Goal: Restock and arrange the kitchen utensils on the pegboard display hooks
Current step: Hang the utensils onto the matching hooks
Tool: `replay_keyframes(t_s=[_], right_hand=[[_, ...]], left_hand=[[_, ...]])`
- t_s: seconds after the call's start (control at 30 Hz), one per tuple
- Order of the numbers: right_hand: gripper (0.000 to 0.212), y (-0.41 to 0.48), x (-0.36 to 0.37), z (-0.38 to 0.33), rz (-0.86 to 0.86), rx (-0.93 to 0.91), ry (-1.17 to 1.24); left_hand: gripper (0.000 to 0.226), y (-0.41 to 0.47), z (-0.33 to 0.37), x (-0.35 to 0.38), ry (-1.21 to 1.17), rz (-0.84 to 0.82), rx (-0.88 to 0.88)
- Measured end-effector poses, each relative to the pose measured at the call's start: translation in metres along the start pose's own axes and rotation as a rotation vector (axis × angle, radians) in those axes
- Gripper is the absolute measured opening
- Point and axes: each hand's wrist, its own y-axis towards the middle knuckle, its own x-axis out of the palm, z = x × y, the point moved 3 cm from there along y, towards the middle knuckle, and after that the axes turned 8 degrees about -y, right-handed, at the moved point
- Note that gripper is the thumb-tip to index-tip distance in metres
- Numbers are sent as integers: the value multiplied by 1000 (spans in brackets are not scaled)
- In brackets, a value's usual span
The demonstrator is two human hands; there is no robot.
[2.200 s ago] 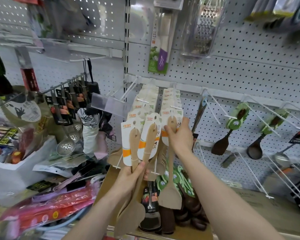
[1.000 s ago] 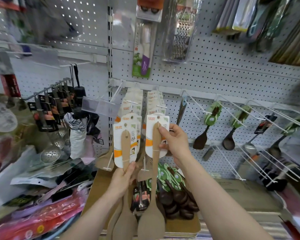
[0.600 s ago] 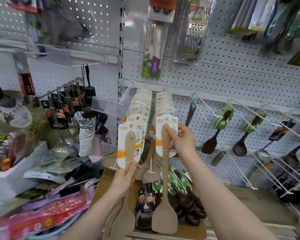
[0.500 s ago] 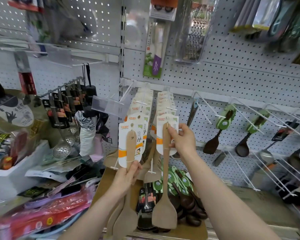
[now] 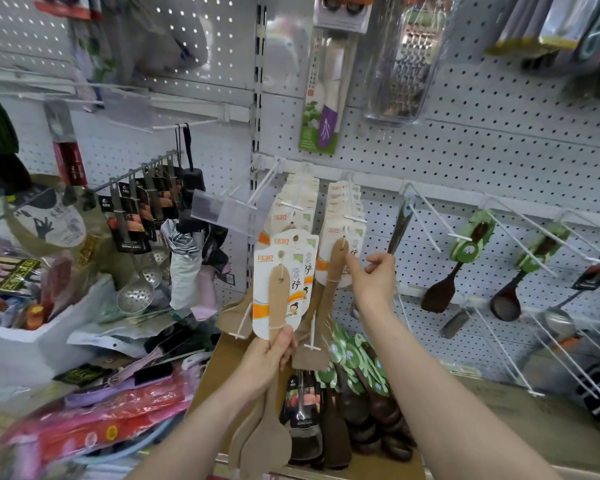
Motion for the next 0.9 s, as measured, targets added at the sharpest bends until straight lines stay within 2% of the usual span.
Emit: replay_keyframes(t_s=[0.1,0.23,0.33,0.4,0.6,0.73,0.8,0.9], right_hand=[[24,-26,-2,-6,-69,-85,94],[33,-58,-2,-16,-252,-201,202],[17,-67,-5,-22,-299,-226,208],[10,-69,-7,-22,-303,-216,186],[10,-70,-17,-17,-348,-189,203],[12,-70,-21,-18,-412,-189,214],[13,-69,-25,-20,-438,-161,265],[12,-64,-38,-23,-412,-103,338]], left_hand=[[44,-2,-1,6,-5,-1,-18],[34,-4,3,21,-101,-37,-76],[38,-3,7,26,-113,-70,-70],[41,-3,7,29,-91,-83,-72],[39,-7,8,37,-89,-118,-42],[53,-9,7,37,-25,-98,0],[50,-11,10,37,32,-96,44],[55,-9,8,28,50,-19,0]])
